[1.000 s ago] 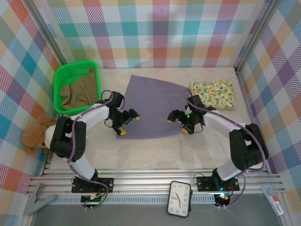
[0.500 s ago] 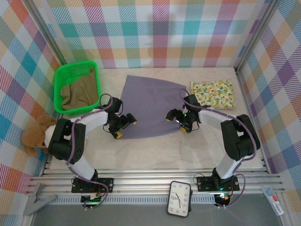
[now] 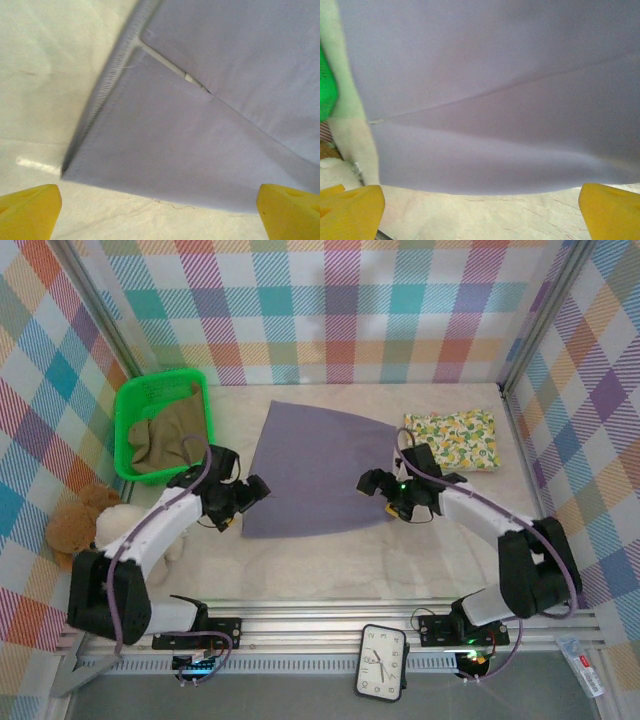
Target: Fold and stack the skirts
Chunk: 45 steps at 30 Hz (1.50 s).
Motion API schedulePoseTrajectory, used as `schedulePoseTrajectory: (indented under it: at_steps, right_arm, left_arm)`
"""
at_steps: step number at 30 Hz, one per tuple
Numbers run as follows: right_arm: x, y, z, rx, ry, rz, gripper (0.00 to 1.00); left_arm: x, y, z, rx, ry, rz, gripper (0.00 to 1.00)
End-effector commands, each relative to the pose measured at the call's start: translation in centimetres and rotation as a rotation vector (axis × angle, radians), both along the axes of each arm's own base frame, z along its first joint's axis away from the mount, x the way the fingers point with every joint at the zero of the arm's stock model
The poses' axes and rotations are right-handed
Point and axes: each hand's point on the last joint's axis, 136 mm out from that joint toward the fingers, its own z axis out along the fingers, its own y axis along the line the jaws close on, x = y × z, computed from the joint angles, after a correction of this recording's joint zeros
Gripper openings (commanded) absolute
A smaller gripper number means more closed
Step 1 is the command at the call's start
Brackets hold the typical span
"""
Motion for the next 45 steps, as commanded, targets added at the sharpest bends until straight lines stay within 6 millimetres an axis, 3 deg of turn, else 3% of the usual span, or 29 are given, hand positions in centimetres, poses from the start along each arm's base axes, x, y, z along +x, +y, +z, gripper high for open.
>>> schedulePoseTrajectory:
  at_steps: [1, 5, 8, 10, 21, 28, 34, 37, 45]
  right_arm:
    - [0.4, -0.8, 1.3, -0.044, -0.074, -0.017, 0.99]
    - [0.3, -1.6, 1.8, -0.074, -0.09, -0.046, 0.99]
    - [0.4, -1.5, 2.0, -0.062, -0.109, -0.041, 0.99]
    - [0.6, -1.4, 2.0, -0.054, -0.104, -0.049, 0.99]
    - [0.4, -2.1, 1.5, -0.073, -0.097, -0.088, 0.99]
    - [0.3, -2.3, 1.4, -0.081, -0.096, -0.094, 0.99]
    - [0.1, -2.5, 1.2, -0.089, -0.092, -0.1, 0.99]
    - [0.0, -2.6, 1.0, -0.087, -0.091, -0.104, 0.99]
    - [-0.8, -3.1, 0.3, -0.09, -0.08, -0.119, 0.99]
  left_arm:
    - [-4.2, 2.9, -1.3, 0.059, 0.085, 0.146, 1.0]
    - [-6.7, 3.8, -2.8, 0.053, 0.125, 0.2, 0.96]
    - [-6.9, 3.3, -4.0, 0.003, 0.137, 0.194, 0.74]
    - [-6.4, 2.7, -4.8, -0.051, 0.149, 0.197, 0.65]
    - [-3.3, 0.8, -7.7, -0.133, 0.148, 0.187, 0.56]
    - [-3.8, 1.7, -8.9, -0.064, 0.186, 0.189, 0.49]
    - [-3.3, 1.0, -9.7, -0.103, 0.184, 0.179, 0.44]
    - [-2.2, 0.1, -9.6, -0.149, 0.161, 0.168, 0.42]
    - [-1.6, 0.1, -8.8, -0.133, 0.121, 0.142, 0.31]
